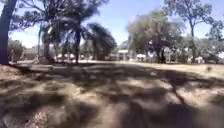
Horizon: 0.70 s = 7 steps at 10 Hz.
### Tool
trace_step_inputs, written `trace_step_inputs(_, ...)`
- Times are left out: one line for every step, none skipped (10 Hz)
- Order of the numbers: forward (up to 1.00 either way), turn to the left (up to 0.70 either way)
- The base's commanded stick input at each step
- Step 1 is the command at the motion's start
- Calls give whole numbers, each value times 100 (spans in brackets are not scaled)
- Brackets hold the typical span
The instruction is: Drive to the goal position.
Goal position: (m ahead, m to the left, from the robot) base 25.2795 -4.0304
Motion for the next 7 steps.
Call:
trace_step_inputs(70,0)
trace_step_inputs(70,0)
trace_step_inputs(70,0)
trace_step_inputs(70,0)
trace_step_inputs(70,0)
trace_step_inputs(70,0)
trace_step_inputs(70,0)
